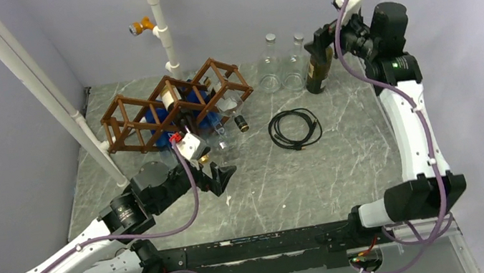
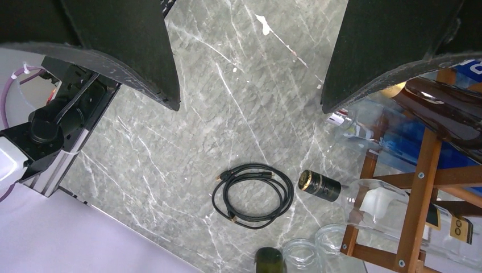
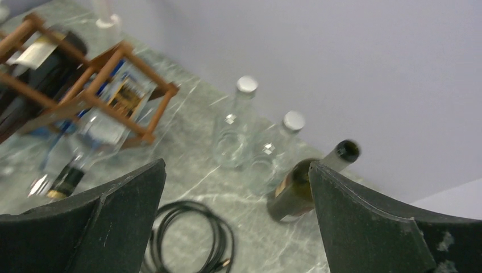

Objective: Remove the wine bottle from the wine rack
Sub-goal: Place the wine bottle at the center of the board, then pick up the wine bottle from the wine rack.

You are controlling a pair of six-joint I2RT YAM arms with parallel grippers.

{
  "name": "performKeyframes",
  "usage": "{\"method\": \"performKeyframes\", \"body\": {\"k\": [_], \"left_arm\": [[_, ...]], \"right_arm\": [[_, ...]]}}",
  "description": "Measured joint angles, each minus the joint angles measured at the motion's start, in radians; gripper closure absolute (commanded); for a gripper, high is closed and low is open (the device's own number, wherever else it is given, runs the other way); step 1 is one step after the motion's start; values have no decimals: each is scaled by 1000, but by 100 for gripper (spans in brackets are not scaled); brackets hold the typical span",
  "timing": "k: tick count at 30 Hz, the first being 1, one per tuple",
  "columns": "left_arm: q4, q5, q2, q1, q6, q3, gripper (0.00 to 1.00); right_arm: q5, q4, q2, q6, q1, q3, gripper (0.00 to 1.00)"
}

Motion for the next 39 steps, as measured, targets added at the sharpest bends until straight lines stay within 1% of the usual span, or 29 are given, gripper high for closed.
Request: {"method": "performKeyframes", "body": {"k": [8,14,17,20,24,29,31,35,37,39], "left_arm": [[0,25,2,14,-45,2,0],[-4,61,2,44,-92,2,1],[-30,88,2,87,-103,13,1],[-48,137,1,171,-116,27,1],[-53,245,1,332,-131,44,1],[-58,423,19,573,-153,63,0],[-45,513,46,682,-177,63,1],[-23,646,108,836,-239,63,1],[-22,686,130,882,-267,63,0],[-23,705,137,899,-284,63,1]], "right_arm": [[-172,-41,-186,-39,0,-243,0],[-316,-50,-252,-42,0,-378,0],[-385,-48,-267,-39,0,-431,0],[-438,-34,-272,-27,0,-467,0],[-482,0,-274,-2,1,-507,0],[-499,16,-262,6,26,-513,0],[-492,12,-248,-5,58,-511,0],[-441,-35,-195,-60,146,-475,0],[-397,-68,-162,-96,201,-445,0],[-351,-91,-134,-124,253,-418,0]]}}
